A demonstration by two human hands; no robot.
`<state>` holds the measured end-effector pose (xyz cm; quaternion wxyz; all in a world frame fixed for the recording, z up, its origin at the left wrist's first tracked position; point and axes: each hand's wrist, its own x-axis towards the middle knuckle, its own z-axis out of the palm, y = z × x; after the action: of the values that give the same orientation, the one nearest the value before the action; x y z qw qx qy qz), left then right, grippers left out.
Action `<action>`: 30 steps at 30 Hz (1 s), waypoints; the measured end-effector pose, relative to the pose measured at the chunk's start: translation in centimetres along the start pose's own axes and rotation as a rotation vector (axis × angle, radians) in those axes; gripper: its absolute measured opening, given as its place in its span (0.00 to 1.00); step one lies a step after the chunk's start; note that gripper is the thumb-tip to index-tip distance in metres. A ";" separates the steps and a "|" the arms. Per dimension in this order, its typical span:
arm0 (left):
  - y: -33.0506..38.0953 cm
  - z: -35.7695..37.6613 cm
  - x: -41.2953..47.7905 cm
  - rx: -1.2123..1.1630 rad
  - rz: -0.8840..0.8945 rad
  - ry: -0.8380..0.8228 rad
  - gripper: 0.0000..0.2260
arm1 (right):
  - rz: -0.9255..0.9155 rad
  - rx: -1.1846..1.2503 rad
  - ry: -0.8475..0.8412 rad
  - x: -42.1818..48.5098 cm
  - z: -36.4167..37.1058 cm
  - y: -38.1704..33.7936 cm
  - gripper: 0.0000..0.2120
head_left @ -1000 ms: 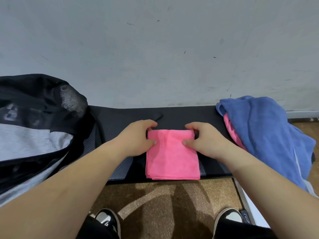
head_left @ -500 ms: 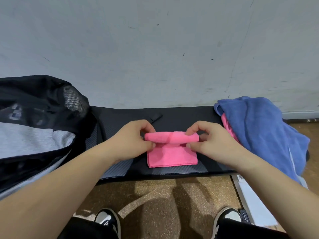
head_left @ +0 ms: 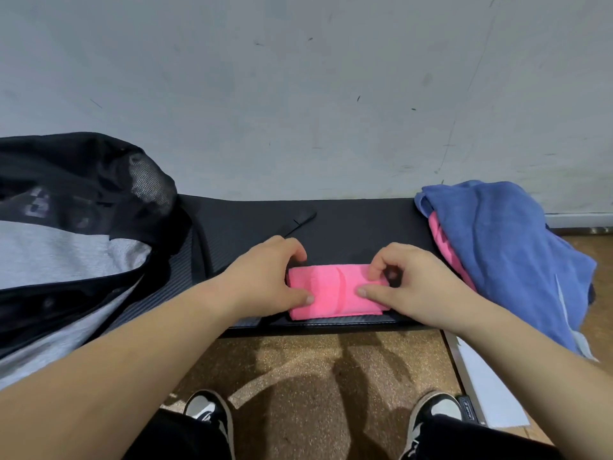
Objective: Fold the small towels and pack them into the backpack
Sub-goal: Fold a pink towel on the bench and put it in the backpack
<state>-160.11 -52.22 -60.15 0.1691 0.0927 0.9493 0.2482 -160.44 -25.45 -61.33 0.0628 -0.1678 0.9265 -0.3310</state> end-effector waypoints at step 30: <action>-1.1 -1.0 2.4 -1.178 -0.232 0.083 0.12 | 0.533 0.966 -0.090 8.8 3.2 -6.3 0.15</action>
<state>-162.78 -52.97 -60.57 0.1807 -0.1306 0.6616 0.7159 -166.22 -34.98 -59.87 0.2537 0.1065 0.6763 -0.6834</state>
